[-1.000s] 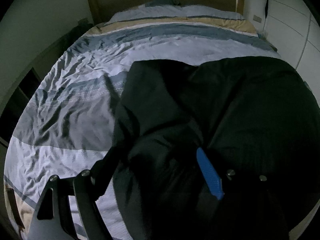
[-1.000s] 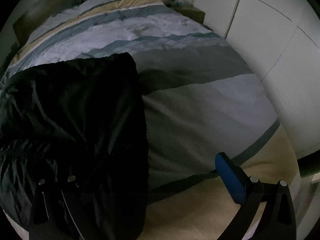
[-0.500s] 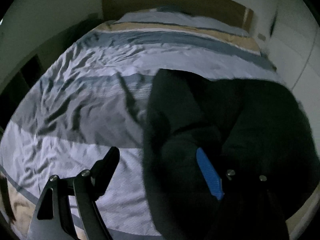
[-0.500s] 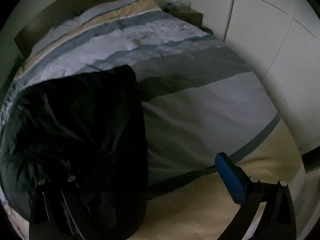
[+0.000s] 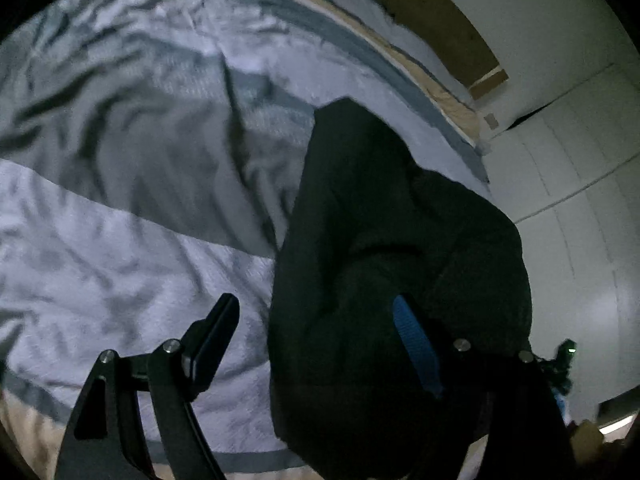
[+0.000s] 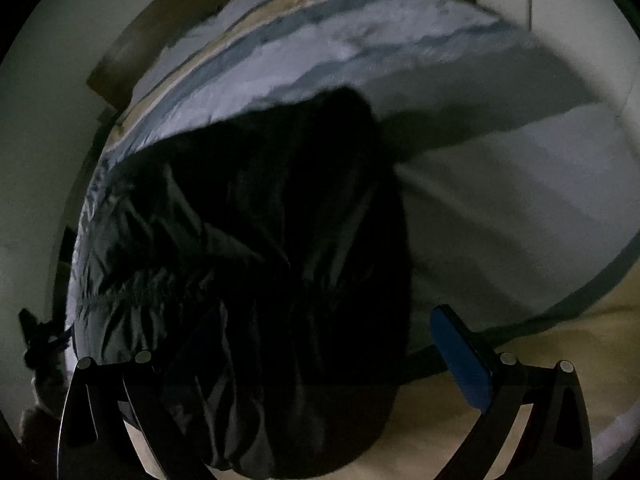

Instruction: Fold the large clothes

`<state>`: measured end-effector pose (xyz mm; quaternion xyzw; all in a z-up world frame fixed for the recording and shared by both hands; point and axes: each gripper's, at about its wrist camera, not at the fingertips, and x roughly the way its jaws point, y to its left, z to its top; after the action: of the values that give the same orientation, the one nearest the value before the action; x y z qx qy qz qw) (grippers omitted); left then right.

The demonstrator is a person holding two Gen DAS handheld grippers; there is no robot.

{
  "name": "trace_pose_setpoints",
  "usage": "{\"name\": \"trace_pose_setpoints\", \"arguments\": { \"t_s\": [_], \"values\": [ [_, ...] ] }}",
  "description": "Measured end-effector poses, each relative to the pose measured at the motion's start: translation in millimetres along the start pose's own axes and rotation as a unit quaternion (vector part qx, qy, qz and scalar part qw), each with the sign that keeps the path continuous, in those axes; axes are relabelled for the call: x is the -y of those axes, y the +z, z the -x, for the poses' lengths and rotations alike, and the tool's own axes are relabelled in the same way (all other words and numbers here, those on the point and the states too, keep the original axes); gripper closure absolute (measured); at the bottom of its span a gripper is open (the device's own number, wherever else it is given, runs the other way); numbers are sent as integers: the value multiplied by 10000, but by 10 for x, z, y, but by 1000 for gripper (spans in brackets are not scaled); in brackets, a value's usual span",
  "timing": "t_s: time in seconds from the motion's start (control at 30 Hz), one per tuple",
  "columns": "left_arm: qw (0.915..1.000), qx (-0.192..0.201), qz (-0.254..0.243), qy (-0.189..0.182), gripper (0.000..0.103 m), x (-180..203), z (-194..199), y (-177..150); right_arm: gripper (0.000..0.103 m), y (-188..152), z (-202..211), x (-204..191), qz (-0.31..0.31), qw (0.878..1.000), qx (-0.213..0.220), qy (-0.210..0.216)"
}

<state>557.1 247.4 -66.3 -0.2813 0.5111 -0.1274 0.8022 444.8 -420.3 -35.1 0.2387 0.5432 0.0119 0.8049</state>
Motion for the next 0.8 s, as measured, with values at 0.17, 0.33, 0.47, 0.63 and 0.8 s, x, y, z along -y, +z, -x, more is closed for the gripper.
{"name": "trace_pose_setpoints", "arguments": {
  "t_s": [0.17, 0.33, 0.47, 0.63, 0.8],
  "values": [
    [9987, -436, -73, -267, 25, -30, -444, 73, 0, -18, -445, 193, -268, 9976, -461, 452],
    [9921, -904, -1, -874, 6, -18, -991, 108, 0, -26, -816, 356, -496, 9888, -859, 1119],
    [9800, -1156, 96, -1619, 0, 13, -1285, 91, 0, 9, -1013, 415, -409, 9803, -1100, 1589],
    [9714, -1197, 288, -2029, 0, 43, -1403, 60, 0, 49, -1182, 242, -220, 9621, -1225, 2428],
    [9727, -1184, 291, -1977, 0, 143, -1438, -27, 0, 20, -1337, 113, -88, 9513, -1212, 2834]
  ]
}}
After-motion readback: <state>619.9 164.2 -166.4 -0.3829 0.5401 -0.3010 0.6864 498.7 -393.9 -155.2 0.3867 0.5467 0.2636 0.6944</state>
